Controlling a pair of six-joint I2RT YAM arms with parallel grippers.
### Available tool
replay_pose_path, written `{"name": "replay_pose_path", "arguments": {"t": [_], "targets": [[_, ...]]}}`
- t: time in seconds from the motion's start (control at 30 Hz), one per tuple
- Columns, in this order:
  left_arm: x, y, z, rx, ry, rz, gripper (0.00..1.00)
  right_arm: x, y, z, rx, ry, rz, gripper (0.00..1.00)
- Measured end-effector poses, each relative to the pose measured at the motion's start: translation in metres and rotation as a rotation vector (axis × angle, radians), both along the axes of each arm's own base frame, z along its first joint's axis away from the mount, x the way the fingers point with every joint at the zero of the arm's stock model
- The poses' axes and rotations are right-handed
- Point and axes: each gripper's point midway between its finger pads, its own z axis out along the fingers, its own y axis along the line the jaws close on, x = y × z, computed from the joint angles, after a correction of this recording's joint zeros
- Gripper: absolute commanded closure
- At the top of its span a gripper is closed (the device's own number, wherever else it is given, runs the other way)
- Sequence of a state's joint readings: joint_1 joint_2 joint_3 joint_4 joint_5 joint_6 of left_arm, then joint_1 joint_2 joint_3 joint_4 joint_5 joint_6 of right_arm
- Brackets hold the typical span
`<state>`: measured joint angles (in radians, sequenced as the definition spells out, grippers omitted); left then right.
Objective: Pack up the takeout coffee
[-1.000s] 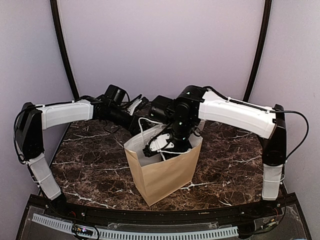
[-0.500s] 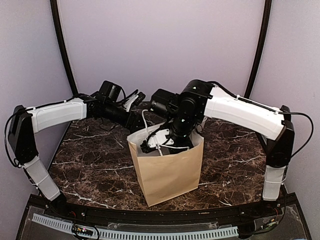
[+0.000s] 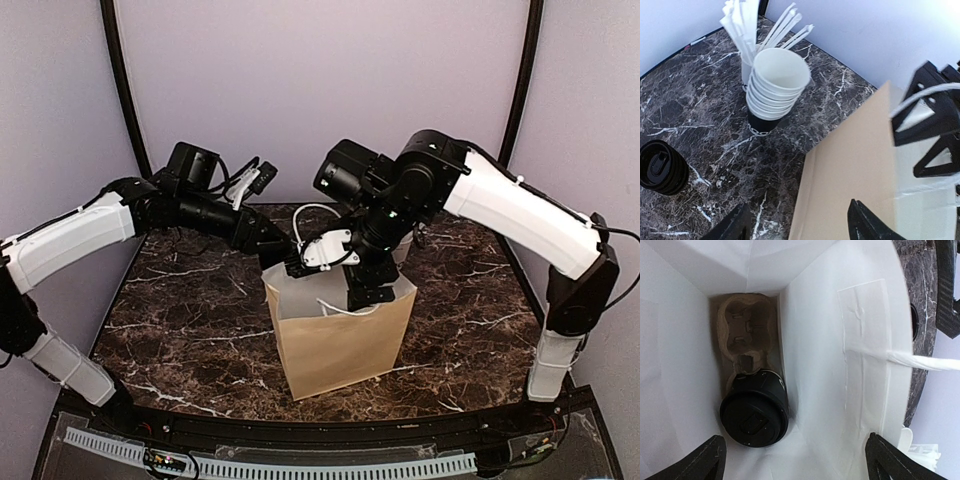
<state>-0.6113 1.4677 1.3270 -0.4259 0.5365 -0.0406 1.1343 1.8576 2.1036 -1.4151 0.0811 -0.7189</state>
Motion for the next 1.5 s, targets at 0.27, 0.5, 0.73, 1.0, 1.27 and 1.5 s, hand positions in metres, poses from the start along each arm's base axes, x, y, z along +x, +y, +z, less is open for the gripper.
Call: {"name": "replay_pose_path", "arguments": {"t": [0.27,0.5,0.73,1.0,1.27,1.5], "targets": [[-0.076,-0.013,0.075,-0.068,-0.11,-0.114,0.3,-0.002,-0.001,0.058,0.16,-0.08,0.004,0.01],[-0.083,-0.029,0.068,-0.006,-0.112,-0.133,0.33,-0.006,-0.022,0.109,0.284,-0.168,-0.008,0.01],[-0.063,-0.051,0.034,0.086,-0.092,-0.147,0.62,0.004,-0.043,0.129,0.31,-0.269,-0.057,0.01],[-0.057,-0.058,0.037,0.112,-0.127,-0.177,1.0,0.045,-0.11,0.164,0.37,-0.415,-0.248,0.01],[-0.042,-0.044,0.037,0.209,-0.219,-0.12,1.0,0.09,-0.145,0.137,0.286,-0.423,-0.384,0.01],[-0.027,-0.027,0.039,0.299,-0.314,-0.057,1.0,0.115,-0.145,0.123,0.266,-0.404,-0.427,0.01]]}}
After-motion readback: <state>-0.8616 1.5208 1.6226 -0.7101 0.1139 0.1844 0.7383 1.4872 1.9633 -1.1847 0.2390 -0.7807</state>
